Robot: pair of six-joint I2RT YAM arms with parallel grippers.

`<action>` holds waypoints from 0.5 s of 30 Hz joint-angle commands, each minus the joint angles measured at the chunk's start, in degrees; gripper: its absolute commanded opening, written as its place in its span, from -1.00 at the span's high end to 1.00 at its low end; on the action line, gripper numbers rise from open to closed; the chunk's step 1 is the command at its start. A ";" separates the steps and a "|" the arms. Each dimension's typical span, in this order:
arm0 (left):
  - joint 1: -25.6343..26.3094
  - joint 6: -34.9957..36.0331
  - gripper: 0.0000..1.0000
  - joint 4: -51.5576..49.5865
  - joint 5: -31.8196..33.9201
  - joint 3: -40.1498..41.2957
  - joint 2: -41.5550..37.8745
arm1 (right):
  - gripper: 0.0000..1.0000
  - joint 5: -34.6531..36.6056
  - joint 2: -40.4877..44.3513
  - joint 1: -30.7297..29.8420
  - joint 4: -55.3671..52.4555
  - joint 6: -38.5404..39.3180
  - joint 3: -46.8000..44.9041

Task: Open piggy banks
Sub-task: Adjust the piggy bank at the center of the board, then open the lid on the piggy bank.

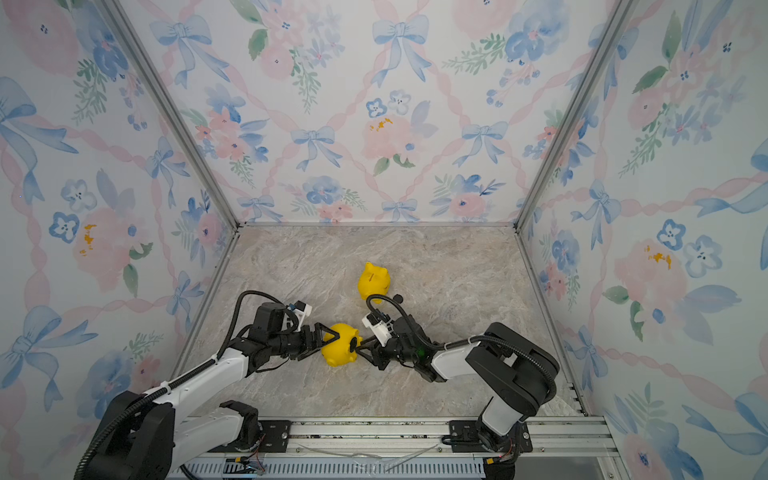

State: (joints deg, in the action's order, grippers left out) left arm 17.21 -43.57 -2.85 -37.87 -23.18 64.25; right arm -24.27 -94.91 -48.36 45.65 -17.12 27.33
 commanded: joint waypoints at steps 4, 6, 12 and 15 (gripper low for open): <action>-0.34 1.23 -0.86 -3.50 1.39 1.15 1.07 | 0.41 -1.68 -3.69 0.04 7.01 -3.87 1.56; -0.41 1.34 -0.86 -3.49 1.39 1.18 1.12 | 0.43 -1.31 -3.78 -0.37 6.87 -3.78 1.89; -0.43 1.47 -0.85 -3.49 1.11 1.08 1.45 | 0.48 -0.74 -5.27 -0.86 8.57 -4.74 2.63; -0.43 1.51 -0.85 -3.48 1.04 1.01 1.50 | 0.51 0.01 -5.71 -1.04 8.36 -4.67 3.08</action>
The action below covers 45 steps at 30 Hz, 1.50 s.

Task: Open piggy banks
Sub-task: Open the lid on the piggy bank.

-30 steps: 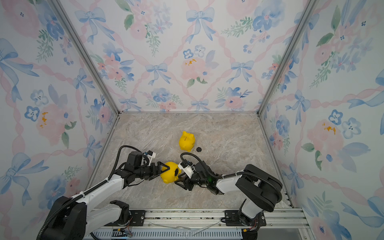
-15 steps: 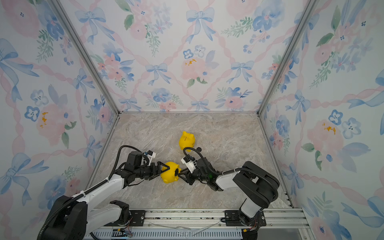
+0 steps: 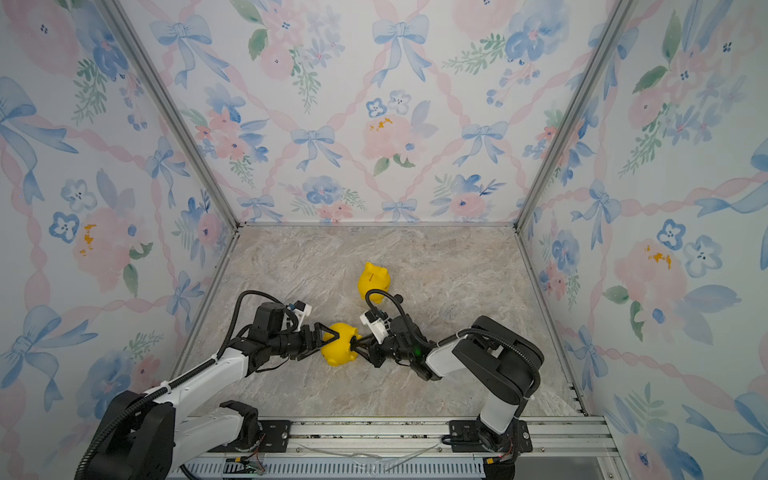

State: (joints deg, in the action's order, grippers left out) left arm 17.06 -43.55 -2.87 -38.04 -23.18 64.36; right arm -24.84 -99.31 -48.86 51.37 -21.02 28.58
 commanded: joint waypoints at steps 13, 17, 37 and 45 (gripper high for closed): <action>-0.36 1.80 -0.85 -3.45 1.04 0.78 2.24 | 0.55 4.63 -0.91 -1.94 3.18 0.63 2.47; -0.36 1.72 -0.85 -3.31 1.07 0.89 2.27 | 0.56 4.24 -1.87 -3.13 4.01 1.34 2.97; -0.82 1.74 -0.86 -2.44 0.36 0.94 3.23 | 1.00 8.76 -2.86 -7.63 8.30 7.48 2.36; -1.41 1.72 -0.85 -2.22 0.69 0.83 3.53 | 1.00 10.54 -2.22 -9.34 7.42 15.78 1.33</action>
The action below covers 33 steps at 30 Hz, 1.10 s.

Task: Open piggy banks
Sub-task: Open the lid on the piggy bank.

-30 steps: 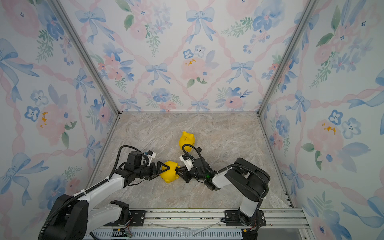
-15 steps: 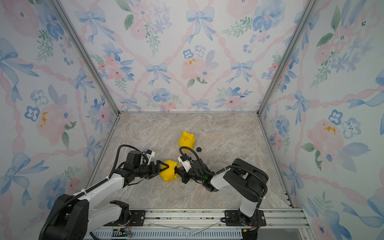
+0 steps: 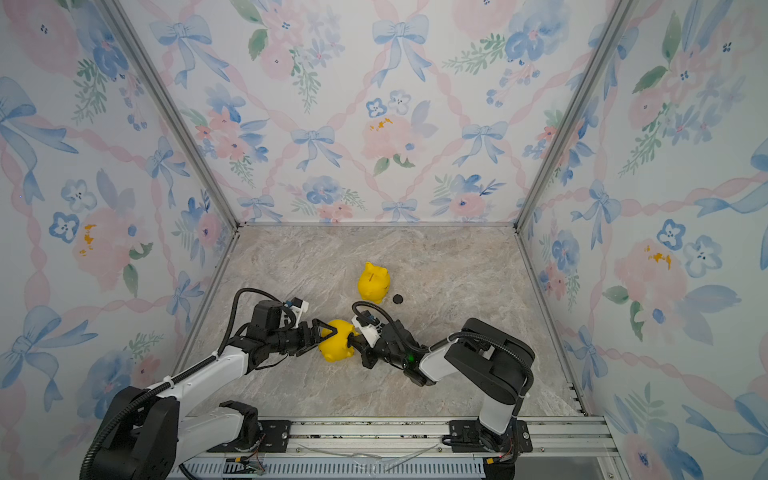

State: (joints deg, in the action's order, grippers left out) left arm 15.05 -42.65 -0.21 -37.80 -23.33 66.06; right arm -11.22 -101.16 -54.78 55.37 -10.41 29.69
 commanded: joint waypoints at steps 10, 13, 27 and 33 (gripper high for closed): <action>-0.11 0.98 -0.84 -4.20 -0.34 1.23 2.01 | 1.00 -0.96 -0.40 -4.44 5.74 14.66 -1.84; -0.11 0.93 -0.84 -3.95 -0.58 1.22 2.23 | 1.00 1.34 -0.62 -5.54 6.51 15.94 -1.80; -0.11 0.88 -0.83 -3.24 -1.80 1.41 2.77 | 1.00 14.71 0.79 -9.74 3.17 22.93 -1.31; -0.13 0.69 -0.83 -3.04 -2.47 1.37 2.62 | 1.00 18.74 1.13 -10.93 2.75 26.18 -1.13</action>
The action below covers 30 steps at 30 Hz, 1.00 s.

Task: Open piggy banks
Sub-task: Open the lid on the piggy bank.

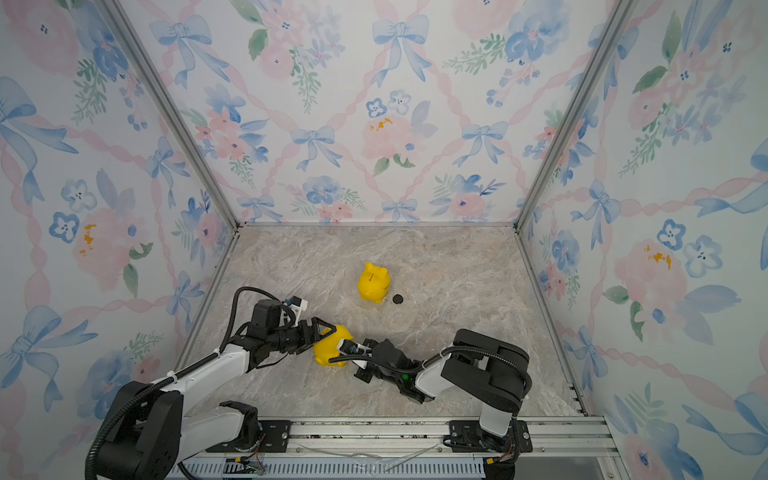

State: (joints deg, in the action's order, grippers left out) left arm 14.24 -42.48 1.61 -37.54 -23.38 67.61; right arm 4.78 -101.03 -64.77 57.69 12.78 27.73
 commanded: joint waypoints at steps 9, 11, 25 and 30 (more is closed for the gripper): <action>0.70 0.38 -0.83 -3.97 -3.46 1.39 1.87 | 1.00 4.75 -0.99 -4.28 3.58 10.86 0.73; 0.70 0.32 -0.83 -3.97 -3.67 1.32 1.91 | 1.00 5.85 -1.09 -4.88 2.47 12.35 1.25; 0.79 -0.04 -0.83 -2.95 -4.32 1.82 1.56 | 1.00 16.35 -3.22 -9.44 -1.34 27.13 4.11; 0.79 -0.18 -0.83 -2.61 -4.45 1.93 1.56 | 1.00 22.09 -5.22 -11.30 -0.37 31.97 5.30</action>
State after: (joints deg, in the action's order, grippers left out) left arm 14.20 -42.46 2.20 -37.50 -23.18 68.31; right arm 25.34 -103.77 -74.48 57.08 39.70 30.44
